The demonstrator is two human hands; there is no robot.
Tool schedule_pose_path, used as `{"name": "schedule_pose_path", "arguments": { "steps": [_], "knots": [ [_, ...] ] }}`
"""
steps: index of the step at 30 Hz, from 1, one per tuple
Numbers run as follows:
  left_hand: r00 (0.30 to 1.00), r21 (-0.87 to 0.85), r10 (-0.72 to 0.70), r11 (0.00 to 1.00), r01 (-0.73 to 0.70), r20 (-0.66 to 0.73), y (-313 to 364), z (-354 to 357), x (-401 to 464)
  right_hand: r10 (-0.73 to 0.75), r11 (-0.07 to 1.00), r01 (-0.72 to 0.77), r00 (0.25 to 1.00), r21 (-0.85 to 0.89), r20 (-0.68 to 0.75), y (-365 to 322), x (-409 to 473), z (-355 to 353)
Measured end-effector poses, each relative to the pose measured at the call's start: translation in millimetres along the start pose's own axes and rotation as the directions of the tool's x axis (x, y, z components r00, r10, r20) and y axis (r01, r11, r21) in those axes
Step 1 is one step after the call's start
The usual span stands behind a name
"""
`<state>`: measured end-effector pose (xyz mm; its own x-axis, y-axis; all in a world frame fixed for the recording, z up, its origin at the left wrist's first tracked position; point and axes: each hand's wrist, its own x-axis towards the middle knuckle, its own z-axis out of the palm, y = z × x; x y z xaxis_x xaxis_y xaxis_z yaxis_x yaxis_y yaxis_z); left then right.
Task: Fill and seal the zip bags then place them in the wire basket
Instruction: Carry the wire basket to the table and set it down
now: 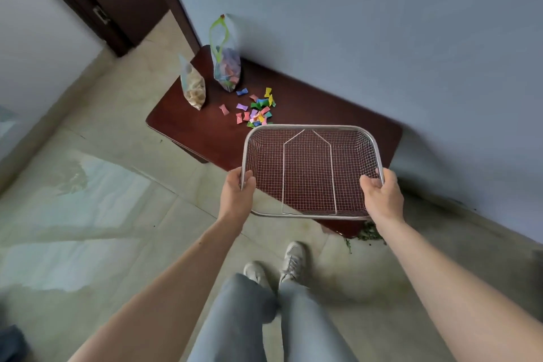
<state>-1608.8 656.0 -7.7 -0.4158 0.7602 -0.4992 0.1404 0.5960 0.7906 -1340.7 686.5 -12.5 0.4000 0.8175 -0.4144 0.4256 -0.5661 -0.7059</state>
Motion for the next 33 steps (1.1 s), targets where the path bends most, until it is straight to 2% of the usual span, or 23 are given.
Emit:
{"name": "schedule_pose_path", "arguments": {
  "steps": [6, 13, 21, 33],
  "knots": [
    [0.995, 0.059, -0.001, 0.998, -0.005, 0.101, -3.2, 33.2, 61.8, 0.063, 0.997, -0.066, 0.995, -0.035, -0.072, 16.0, 50.5, 29.5],
    [0.990, 0.116, -0.035, 0.993, 0.019, 0.133, -25.0, 62.7, 115.9, 0.023, 0.999, -0.028, 0.992, -0.041, -0.125, 43.6, 101.5, 64.2],
    [0.989, 0.113, -0.070, 0.992, 0.055, 0.128, -41.9, 78.5, 139.0, -0.011, 0.997, -0.001, 0.990, -0.079, -0.144, 56.6, 129.9, 81.4],
    [0.982, 0.122, -0.076, 0.991, 0.055, 0.173, -48.2, 99.7, 156.9, 0.032, 0.998, -0.041, 0.987, -0.054, -0.157, 68.7, 151.5, 92.0]
  ]
}}
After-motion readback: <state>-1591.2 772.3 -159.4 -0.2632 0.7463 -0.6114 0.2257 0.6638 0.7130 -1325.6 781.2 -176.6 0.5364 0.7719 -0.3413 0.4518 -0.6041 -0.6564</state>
